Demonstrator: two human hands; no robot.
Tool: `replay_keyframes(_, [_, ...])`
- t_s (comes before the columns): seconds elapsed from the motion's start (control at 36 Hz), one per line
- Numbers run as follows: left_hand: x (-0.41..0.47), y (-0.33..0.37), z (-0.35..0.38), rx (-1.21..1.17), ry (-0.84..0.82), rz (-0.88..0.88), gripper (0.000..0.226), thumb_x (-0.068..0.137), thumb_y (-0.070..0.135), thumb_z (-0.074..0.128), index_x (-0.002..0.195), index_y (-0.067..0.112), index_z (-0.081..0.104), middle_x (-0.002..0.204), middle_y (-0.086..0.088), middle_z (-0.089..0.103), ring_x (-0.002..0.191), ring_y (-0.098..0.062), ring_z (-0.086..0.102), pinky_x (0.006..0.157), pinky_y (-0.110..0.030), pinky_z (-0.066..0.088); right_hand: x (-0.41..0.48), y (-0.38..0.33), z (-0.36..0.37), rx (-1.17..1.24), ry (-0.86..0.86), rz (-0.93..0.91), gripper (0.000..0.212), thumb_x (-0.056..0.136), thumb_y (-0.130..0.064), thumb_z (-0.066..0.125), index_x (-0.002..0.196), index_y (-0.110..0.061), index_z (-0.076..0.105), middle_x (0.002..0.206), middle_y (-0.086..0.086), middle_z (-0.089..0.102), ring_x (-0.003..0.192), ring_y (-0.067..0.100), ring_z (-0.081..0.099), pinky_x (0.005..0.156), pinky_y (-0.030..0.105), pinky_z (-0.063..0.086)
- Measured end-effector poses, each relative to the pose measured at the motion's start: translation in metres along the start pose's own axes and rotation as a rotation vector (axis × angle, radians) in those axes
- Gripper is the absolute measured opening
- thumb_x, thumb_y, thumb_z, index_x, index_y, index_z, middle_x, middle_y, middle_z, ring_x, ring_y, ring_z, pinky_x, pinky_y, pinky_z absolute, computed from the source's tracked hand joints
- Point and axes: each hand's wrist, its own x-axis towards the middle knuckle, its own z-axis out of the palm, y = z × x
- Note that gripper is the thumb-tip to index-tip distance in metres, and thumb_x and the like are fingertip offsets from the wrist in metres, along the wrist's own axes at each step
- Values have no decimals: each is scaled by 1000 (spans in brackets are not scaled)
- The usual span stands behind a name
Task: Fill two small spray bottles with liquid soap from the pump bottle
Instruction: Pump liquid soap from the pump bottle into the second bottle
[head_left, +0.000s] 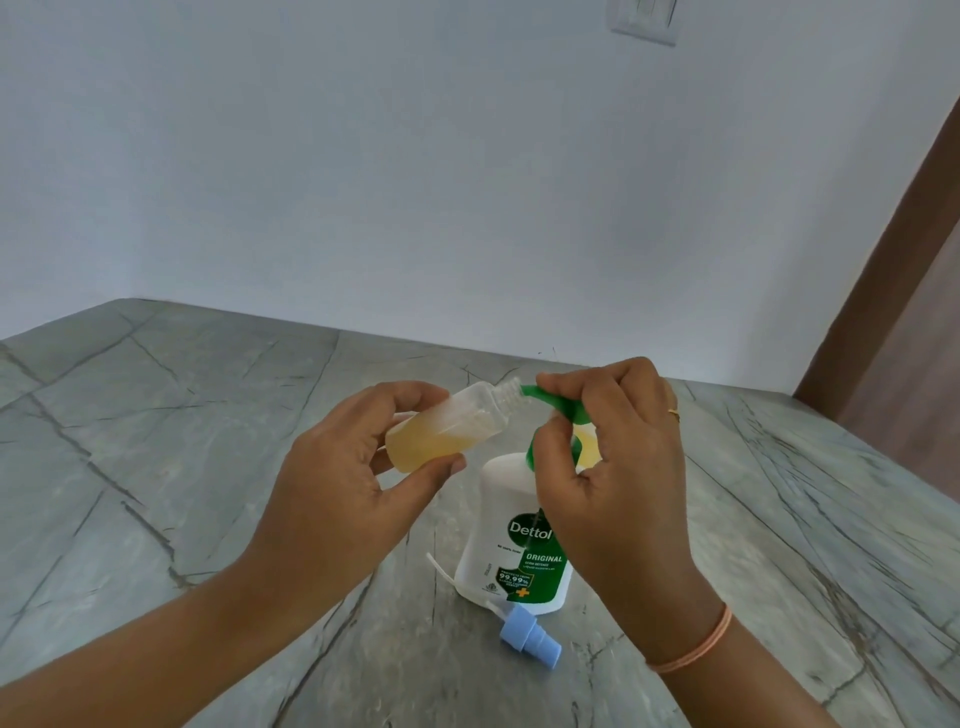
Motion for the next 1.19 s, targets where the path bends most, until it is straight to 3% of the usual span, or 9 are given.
replay_keyframes(0.19, [0, -1, 1, 48, -4, 6, 38, 66, 45, 65, 101, 45, 52, 101, 28, 56, 89, 1, 63, 70, -1, 45, -8, 4, 9, 20, 23, 16, 24, 78, -19, 45, 89, -10, 65, 83, 0, 49, 78, 15, 44, 63, 31, 41])
replay_keyframes(0.33, [0, -2, 1, 48, -11, 11, 37, 66, 49, 64, 100, 48, 50, 101, 28, 56, 101, 6, 56, 70, -1, 45, -7, 3, 6, 32, 5, 29, 25, 78, -20, 44, 90, -12, 65, 84, -1, 49, 79, 14, 44, 63, 33, 43])
replay_keyframes(0.44, [-1, -1, 1, 52, -8, 7, 38, 66, 48, 64, 101, 47, 51, 103, 27, 56, 87, -5, 65, 73, -4, 47, -2, 2, 0, 25, -10, 18, 25, 77, -22, 45, 90, -13, 64, 86, -4, 49, 80, 13, 44, 65, 35, 44])
replay_keyframes(0.56, [-1, -1, 1, 58, -12, 7, 38, 66, 49, 63, 101, 47, 50, 104, 25, 57, 87, -5, 64, 74, -4, 47, 0, 1, -1, 23, -12, 12, 25, 77, -21, 45, 90, -13, 64, 86, -4, 49, 80, 11, 43, 65, 36, 44])
replay_keyframes(0.69, [-1, 0, 1, 59, -15, 3, 38, 66, 47, 65, 101, 48, 50, 102, 29, 55, 94, 1, 61, 71, -1, 45, -2, 0, 1, 32, 17, 4, 24, 77, -20, 45, 89, -12, 65, 84, -4, 47, 80, 11, 42, 63, 32, 42])
replay_keyframes(0.97, [-1, -3, 2, 95, -24, -28, 40, 66, 42, 68, 104, 39, 55, 101, 29, 55, 87, -3, 63, 74, 0, 45, -8, 1, 10, 18, 46, 1, 25, 77, -17, 44, 86, -8, 66, 81, 3, 51, 77, 17, 46, 63, 29, 40])
replay_keyframes(1.19, [-1, -1, 2, 69, -21, -30, 38, 66, 44, 66, 99, 49, 50, 101, 30, 54, 90, 0, 62, 75, -1, 45, 1, 1, -1, 25, -18, 16, 25, 77, -22, 44, 90, -14, 64, 86, -2, 51, 80, 15, 47, 64, 41, 47])
